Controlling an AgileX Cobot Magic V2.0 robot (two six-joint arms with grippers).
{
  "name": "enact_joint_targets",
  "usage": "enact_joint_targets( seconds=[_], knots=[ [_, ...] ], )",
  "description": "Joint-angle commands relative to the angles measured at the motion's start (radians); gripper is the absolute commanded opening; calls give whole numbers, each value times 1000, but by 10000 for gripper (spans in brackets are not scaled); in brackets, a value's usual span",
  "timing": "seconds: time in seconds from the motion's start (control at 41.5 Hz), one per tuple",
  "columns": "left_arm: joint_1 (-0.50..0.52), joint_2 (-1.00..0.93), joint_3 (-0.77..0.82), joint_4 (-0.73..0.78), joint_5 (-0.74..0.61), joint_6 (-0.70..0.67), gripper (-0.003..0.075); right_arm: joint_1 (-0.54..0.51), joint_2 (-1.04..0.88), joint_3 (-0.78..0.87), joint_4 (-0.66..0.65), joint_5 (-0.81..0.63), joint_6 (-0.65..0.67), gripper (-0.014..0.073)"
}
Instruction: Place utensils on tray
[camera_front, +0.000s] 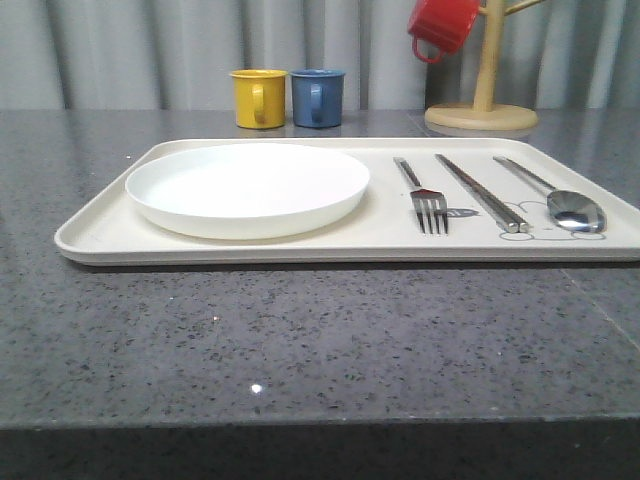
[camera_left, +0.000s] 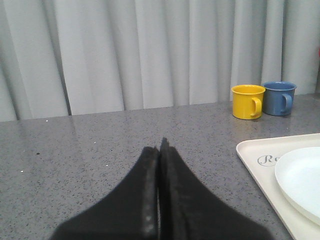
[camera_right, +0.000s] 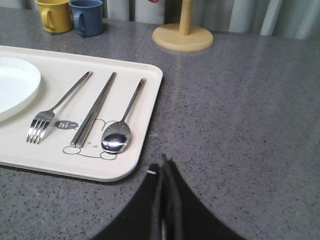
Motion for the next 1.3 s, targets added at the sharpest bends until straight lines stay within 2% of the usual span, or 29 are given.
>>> enact_joint_targets(
  seconds=[0.0, 1.109, 1.278],
  knots=[
    [1, 6, -26, -8, -82, -3, -19, -1, -34, -15, -16, -113, -8, -68],
    [1, -14, -2, 4, -84, -3, -19, -1, -39, -15, -11, -96, -8, -68],
    [1, -136, 75, 8, 15, -3, -19, -1, -39, -15, -11, -96, -8, -68]
  ],
)
